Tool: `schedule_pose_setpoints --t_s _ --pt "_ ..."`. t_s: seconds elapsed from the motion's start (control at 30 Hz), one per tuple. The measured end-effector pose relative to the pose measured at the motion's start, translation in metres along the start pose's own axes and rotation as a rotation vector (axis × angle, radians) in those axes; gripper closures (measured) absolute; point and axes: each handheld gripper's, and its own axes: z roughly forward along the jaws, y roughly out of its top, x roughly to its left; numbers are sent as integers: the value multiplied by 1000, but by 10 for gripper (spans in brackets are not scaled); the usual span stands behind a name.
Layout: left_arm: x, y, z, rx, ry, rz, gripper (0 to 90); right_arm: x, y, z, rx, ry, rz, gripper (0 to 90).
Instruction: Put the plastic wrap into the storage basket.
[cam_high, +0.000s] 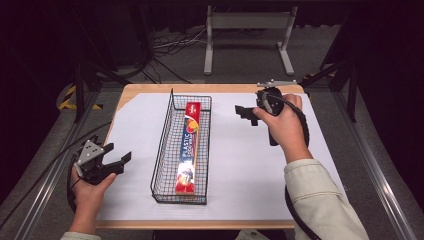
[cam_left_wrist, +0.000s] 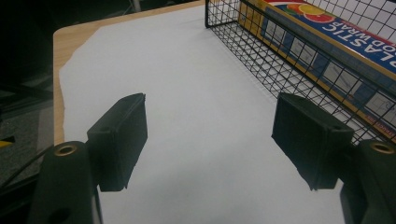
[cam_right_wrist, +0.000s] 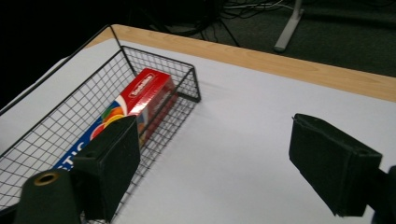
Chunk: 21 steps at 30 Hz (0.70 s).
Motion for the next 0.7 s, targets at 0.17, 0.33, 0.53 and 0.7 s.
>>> schedule_pose_setpoints --t_s 0.17,0.33,0.53,0.7 --pt "0 -1 3 36 13 -6 267 -23 -7 -13 -6 -33 28 172" --pt "1 -1 3 42 13 -16 267 -44 -18 -23 1 -60 16 156" --pt "-1 -3 2 28 3 -4 266 -67 -35 -33 0 -77 30 143" --pt "-2 -5 0 12 -8 16 265 -89 -53 -39 -5 -71 13 131"
